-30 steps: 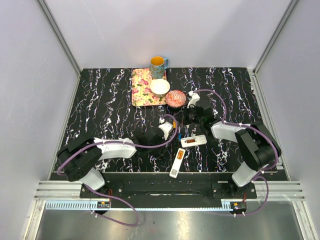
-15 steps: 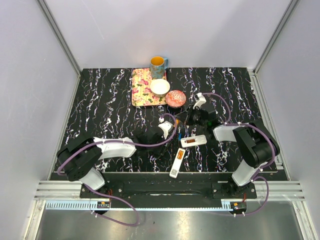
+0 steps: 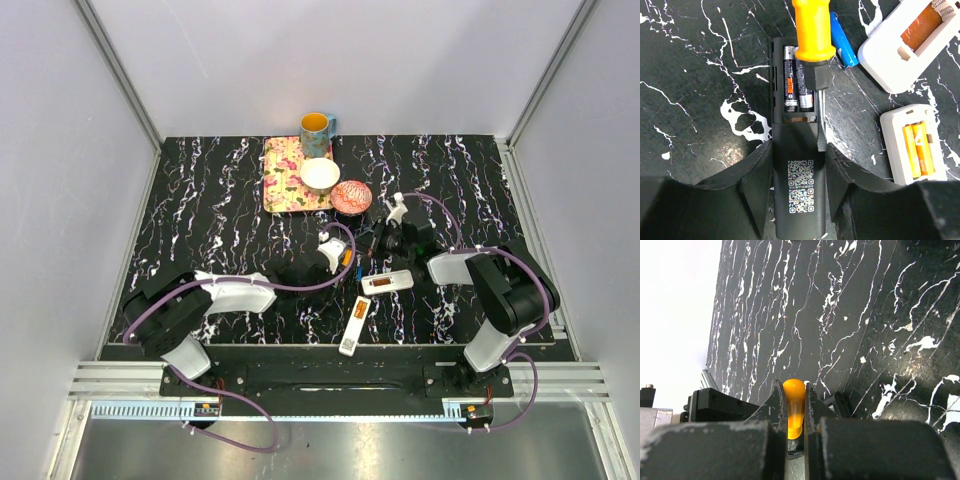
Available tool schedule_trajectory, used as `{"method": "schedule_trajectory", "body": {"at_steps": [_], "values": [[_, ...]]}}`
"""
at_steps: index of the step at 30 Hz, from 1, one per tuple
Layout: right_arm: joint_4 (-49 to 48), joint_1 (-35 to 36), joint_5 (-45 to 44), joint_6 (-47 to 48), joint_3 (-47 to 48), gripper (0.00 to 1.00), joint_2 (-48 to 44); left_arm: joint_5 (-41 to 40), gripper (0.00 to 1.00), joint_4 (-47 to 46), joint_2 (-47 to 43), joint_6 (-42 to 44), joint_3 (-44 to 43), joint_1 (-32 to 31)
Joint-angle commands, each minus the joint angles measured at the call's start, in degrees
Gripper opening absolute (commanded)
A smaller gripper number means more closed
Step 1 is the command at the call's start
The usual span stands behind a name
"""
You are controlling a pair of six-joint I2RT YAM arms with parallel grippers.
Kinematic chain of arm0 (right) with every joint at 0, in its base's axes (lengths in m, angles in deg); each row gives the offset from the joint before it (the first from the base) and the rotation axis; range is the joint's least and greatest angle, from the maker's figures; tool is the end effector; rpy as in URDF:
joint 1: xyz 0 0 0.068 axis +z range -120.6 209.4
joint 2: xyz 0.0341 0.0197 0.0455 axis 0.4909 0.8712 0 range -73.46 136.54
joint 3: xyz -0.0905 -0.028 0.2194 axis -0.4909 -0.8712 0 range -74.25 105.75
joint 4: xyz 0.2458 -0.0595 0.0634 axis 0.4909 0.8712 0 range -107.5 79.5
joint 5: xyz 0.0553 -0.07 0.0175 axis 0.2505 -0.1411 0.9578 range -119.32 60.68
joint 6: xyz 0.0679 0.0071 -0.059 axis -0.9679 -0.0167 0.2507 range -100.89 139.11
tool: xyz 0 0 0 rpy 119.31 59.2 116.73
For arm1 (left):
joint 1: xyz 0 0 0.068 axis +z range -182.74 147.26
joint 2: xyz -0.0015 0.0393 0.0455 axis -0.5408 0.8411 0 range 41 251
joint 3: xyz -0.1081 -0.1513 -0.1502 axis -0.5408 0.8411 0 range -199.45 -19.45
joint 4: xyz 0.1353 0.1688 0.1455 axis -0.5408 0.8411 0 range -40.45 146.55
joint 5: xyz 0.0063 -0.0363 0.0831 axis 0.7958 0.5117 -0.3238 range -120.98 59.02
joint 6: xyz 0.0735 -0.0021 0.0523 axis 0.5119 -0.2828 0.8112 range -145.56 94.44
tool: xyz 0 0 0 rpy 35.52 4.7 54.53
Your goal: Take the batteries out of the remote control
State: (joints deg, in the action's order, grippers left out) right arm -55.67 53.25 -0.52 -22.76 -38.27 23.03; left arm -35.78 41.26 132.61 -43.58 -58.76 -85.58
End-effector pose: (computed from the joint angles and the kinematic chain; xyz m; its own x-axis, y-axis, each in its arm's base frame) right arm 0.3064 0.1780 0.1029 -0.7673 0.3002 -0.5667 -0.3354 0.5653 0.7536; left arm 0.2072 -0.2623 0.0786 -0.6334 0.3255 -0.7021 0.5909 0.7893 -0.1672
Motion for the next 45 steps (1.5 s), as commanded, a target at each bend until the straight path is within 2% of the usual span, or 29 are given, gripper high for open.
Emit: {"method": "schedule_trajectory", "body": {"at_steps": [1, 8, 16, 24, 35, 45], "values": [[0.4, -0.7, 1.2, 0.5, 0.4, 0.00, -2.5, -1.2, 0.00, 7.0, 3.1, -0.8, 1.3, 0.6], [4.9, -1.4, -1.2, 4.4, 2.3, 0.00, -5.6, -1.0, 0.00, 7.3, 3.8, -0.5, 0.7, 0.6], [10.7, -1.6, -8.8, 10.9, 4.5, 0.00, -6.9, -0.3, 0.00, 7.1, 4.1, -0.3, 0.6, 0.6], [12.2, -1.6, -14.0, 14.4, 5.9, 0.00, -7.1, 0.1, 0.00, 7.1, 4.1, -0.3, 0.6, 0.6], [10.0, -1.5, -18.2, 12.7, 8.2, 0.00, -5.1, 0.8, 0.00, 6.9, 4.5, 0.0, 0.5, 0.6], [10.0, -1.4, -14.3, 12.6, 8.2, 0.00, -3.5, 1.1, 0.00, 6.8, 5.2, 0.1, 0.3, 0.5]]}}
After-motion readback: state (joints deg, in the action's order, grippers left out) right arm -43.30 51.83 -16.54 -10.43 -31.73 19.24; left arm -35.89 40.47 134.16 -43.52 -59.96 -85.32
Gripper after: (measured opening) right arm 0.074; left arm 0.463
